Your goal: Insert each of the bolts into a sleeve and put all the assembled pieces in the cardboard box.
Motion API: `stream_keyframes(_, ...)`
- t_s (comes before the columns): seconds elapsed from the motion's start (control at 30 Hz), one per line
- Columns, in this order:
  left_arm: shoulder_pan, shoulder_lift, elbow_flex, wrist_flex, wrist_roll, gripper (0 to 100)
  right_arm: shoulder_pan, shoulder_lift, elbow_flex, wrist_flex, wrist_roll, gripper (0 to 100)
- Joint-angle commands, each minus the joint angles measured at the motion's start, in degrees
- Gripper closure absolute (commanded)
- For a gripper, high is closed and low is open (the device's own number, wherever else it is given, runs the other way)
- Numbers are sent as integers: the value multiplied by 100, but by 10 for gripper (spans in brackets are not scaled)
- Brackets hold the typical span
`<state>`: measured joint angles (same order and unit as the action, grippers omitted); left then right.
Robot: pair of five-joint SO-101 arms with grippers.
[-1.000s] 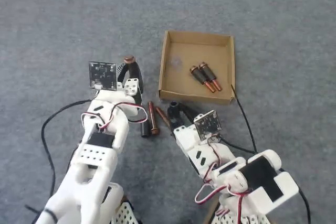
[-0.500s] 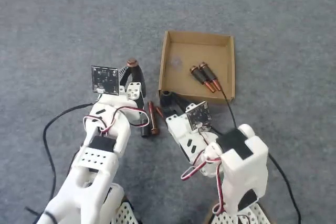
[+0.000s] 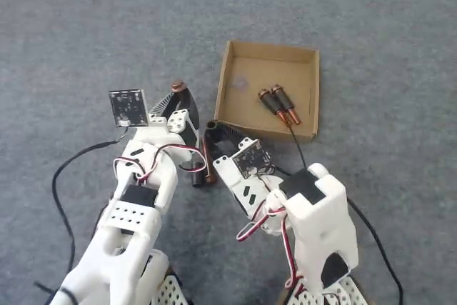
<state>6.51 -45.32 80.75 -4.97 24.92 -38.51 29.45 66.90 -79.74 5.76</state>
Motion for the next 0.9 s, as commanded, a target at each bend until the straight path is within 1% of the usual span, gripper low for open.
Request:
stream_keyframes(0.0, 18, -273, -84, -202, 70, 989, -48, -75, -211, -145, 114, 992)
stream_keyframes(0.57, 158, -220, 48, -229, 53, 990, -224, -532, 448, -268, 114, 993)
stream_keyframes(0.63, 220, -220, 57, -220, -88, 990, -242, -558, 501, -259, 114, 993)
stream_keyframes(0.77, 448, -229, 242, -237, -615, 990, -251, -558, 580, -312, 114, 993)
stream_keyframes(0.87, 484, -220, 321, -422, -686, 990, -251, -637, 624, -303, 105, 993)
